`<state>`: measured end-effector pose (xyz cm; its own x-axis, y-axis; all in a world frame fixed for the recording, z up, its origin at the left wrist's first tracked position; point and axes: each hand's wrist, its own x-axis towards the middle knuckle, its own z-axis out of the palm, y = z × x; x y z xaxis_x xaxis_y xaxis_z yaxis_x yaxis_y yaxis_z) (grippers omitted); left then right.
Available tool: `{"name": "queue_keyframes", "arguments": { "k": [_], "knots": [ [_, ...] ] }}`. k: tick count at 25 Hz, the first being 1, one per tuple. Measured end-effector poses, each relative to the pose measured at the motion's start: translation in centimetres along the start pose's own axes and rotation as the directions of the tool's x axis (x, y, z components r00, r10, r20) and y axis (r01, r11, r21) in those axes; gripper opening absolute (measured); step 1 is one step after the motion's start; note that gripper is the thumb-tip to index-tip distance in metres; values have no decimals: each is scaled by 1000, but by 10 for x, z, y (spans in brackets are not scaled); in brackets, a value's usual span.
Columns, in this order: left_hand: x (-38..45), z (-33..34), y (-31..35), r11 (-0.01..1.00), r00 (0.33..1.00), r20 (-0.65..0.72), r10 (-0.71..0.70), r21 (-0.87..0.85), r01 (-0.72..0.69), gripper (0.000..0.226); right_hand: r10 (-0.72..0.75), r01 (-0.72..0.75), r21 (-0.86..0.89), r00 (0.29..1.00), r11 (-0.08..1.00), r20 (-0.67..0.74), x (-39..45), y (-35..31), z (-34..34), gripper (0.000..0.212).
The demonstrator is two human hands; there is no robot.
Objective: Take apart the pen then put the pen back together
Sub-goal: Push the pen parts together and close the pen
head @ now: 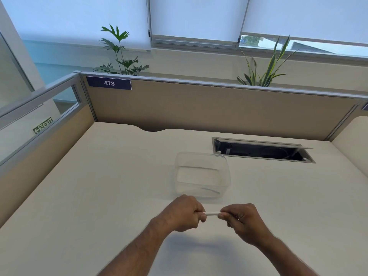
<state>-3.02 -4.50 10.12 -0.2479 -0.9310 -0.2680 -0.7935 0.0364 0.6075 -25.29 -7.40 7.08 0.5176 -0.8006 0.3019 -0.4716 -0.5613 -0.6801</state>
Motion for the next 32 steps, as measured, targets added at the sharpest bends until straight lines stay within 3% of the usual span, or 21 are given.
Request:
{"name": "queue_keyframes", "arguments": {
  "k": [8,12,15,22,25,29,32],
  "knots": [
    [-4,9,-2,983,961,-251,119,167,-78,14,70,-67,94,997,993,-24,1,-2,0,22],
    [-4,3,5,995,999,-21,30,-95,-32,23,38,-37,39,999,999,-27,2,-1,-5,12],
    [-2,1,7,993,997,75,-8,-113,16,30,14,-13,17,999,1000,-34,1,0,-6,12],
    [-2,7,11,999,997,-65,35,-30,-37,25,36,-35,15,994,999,-105,-1,1,0,25],
    [-3,7,11,998,987,-156,49,-41,-56,16,140,-131,96,985,987,-103,-3,-2,6,32],
    [-6,2,17,996,954,-289,78,68,-61,18,288,-264,243,955,934,-68,-3,-4,8,36],
    [-5,-7,16,999,988,-153,34,-25,-38,13,157,-142,117,979,983,-129,0,-7,4,35]
  ]
}}
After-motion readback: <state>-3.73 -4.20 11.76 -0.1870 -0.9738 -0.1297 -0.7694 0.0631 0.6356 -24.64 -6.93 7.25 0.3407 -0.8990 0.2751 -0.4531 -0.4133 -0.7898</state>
